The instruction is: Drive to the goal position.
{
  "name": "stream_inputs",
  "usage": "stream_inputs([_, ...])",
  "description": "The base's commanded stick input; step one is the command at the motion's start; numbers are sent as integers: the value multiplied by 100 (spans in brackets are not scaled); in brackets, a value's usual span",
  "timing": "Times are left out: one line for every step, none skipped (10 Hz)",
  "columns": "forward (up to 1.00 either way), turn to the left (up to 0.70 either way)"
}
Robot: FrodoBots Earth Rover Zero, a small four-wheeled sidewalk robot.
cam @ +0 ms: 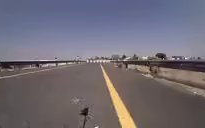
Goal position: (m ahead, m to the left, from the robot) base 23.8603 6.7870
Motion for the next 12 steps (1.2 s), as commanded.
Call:
stream_inputs([100, -1])
stream_inputs([100, -1])
stream_inputs([100, -1])
stream_inputs([100, -1])
stream_inputs([100, -1])
stream_inputs([100, -1])
stream_inputs([100, -1])
stream_inputs([100, -1])
stream_inputs([100, -1])
stream_inputs([100, -1])
stream_inputs([100, -1])
stream_inputs([100, -1])
